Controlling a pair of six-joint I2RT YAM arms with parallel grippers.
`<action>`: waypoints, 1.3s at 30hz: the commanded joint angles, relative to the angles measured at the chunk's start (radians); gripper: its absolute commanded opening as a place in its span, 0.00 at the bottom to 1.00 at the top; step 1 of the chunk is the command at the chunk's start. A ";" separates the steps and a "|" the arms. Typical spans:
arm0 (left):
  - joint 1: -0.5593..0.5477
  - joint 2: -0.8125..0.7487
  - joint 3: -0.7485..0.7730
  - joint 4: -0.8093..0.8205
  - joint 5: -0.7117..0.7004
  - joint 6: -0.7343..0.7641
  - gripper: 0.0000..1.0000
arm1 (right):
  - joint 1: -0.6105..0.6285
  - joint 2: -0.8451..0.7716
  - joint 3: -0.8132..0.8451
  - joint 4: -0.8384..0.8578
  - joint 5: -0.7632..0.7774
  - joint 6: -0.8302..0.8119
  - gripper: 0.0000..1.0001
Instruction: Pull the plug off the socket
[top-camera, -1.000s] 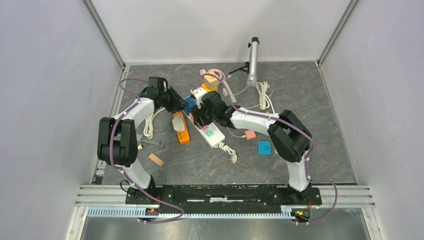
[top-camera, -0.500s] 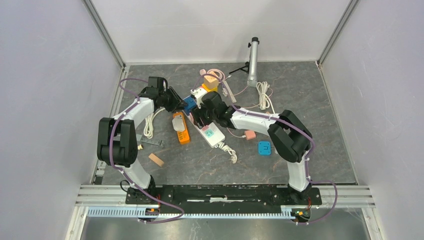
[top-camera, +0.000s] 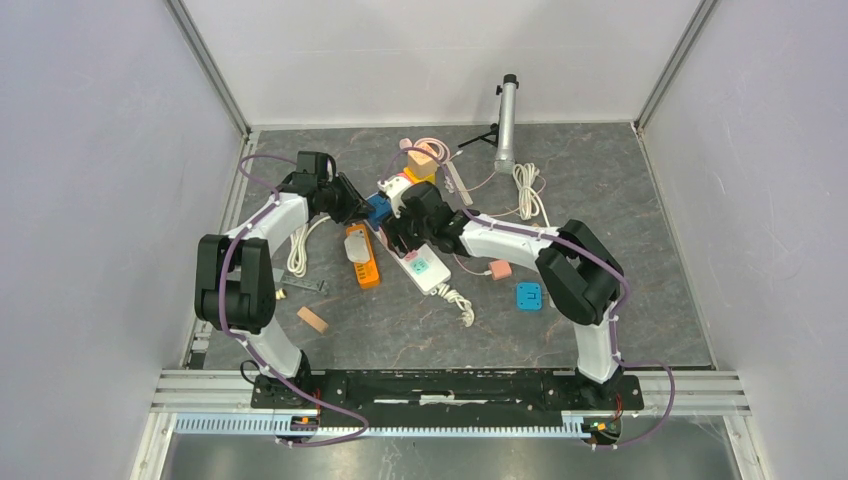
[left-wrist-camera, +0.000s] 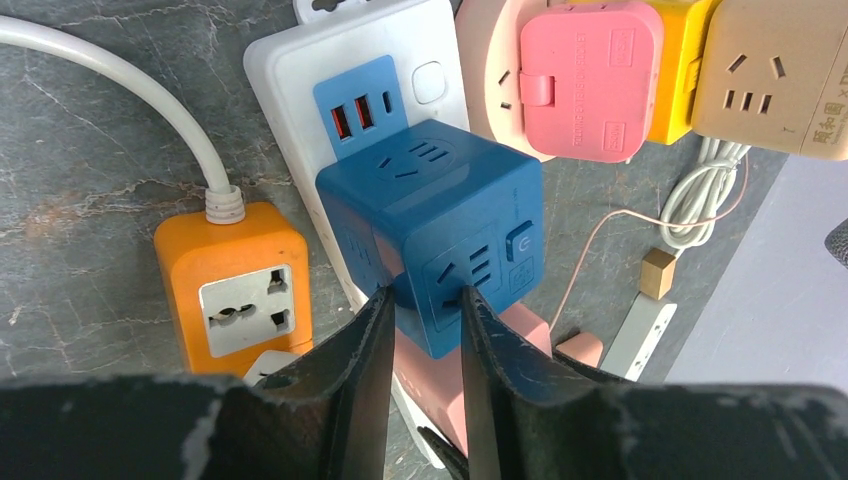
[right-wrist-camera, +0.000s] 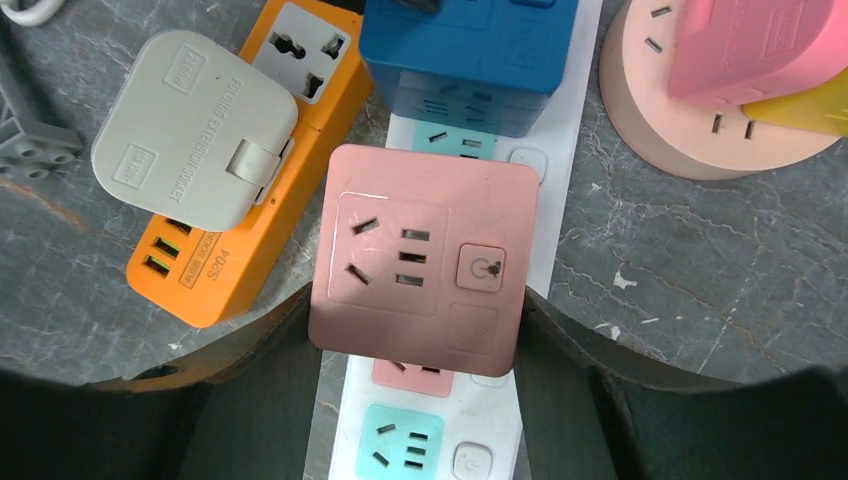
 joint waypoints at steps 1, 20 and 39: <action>-0.013 0.077 -0.058 -0.208 -0.158 0.108 0.35 | -0.021 -0.078 0.093 0.173 -0.156 0.054 0.00; -0.015 0.087 -0.034 -0.226 -0.147 0.121 0.34 | -0.019 -0.254 0.034 0.205 -0.017 -0.021 0.00; -0.020 -0.047 0.226 -0.322 0.013 0.147 0.77 | -0.129 -0.504 -0.217 0.053 0.247 -0.114 0.00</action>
